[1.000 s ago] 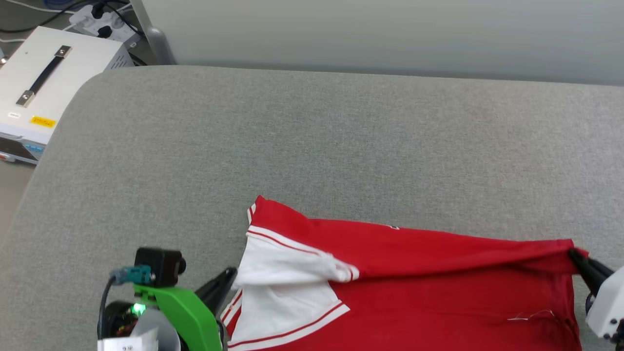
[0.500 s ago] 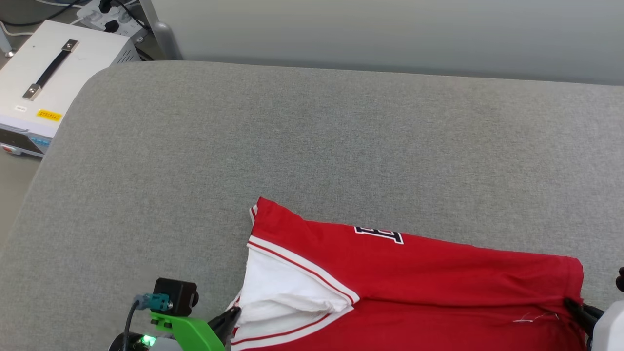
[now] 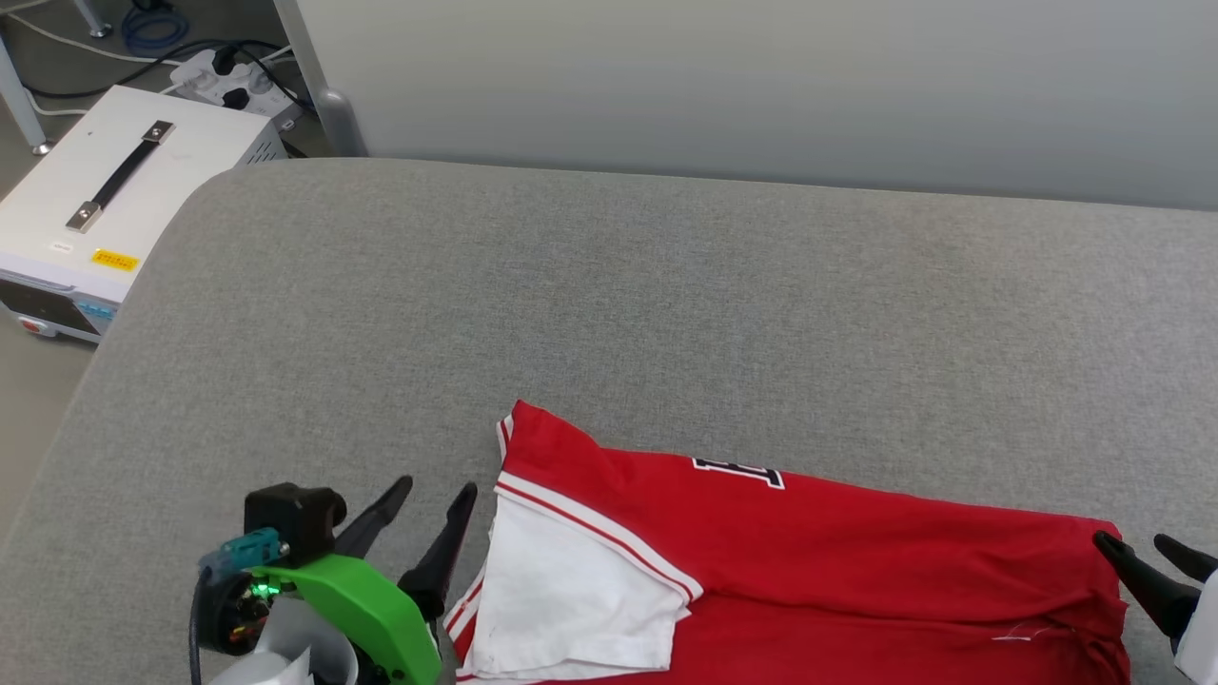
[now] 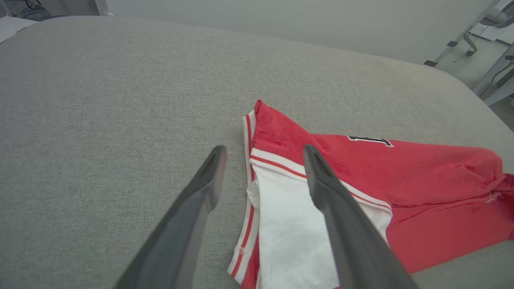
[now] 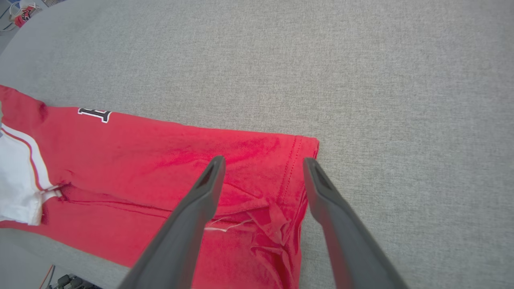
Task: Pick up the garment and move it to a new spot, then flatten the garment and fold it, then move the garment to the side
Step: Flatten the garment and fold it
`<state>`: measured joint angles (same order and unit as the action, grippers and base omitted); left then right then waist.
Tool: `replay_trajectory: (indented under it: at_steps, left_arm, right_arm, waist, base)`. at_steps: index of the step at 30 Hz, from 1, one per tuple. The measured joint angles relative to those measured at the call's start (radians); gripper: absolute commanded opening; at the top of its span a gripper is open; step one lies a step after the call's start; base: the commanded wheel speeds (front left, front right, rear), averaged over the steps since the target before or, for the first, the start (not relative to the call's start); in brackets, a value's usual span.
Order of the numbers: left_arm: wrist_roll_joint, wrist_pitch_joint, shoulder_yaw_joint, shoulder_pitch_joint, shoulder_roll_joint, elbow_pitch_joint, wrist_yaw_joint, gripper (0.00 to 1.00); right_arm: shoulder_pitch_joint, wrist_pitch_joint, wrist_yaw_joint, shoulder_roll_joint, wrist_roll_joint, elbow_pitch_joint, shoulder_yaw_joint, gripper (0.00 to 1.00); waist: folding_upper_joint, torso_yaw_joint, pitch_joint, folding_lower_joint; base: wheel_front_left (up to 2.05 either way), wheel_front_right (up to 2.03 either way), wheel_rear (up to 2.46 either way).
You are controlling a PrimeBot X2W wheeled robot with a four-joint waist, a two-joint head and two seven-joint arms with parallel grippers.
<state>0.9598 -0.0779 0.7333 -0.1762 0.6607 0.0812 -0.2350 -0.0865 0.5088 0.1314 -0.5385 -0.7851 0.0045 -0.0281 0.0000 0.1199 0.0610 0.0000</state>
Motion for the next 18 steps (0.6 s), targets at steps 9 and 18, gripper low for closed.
replay_trajectory:
  at_steps: [9, 18]
  left_arm:
    - [-0.063, -0.169, -0.108, -0.011, -0.063, 0.017, -0.015, 1.00]
    - [-0.137, -0.178, -0.239, 0.015, -0.132, -0.041, 0.037, 1.00]
  right_arm:
    - [-0.061, 0.179, 0.000, 0.199, 0.164, -0.053, -0.169, 1.00]
    - [-0.052, 0.207, 0.000, 0.317, 0.293, -0.021, -0.257, 1.00]
  waist:
    - [0.0000, 0.009, 0.008, 0.0000]
    - [0.0000, 0.017, 0.049, 0.0000]
  base:
    - [0.00, 0.00, 0.00]
    - [0.00, 0.00, 0.00]
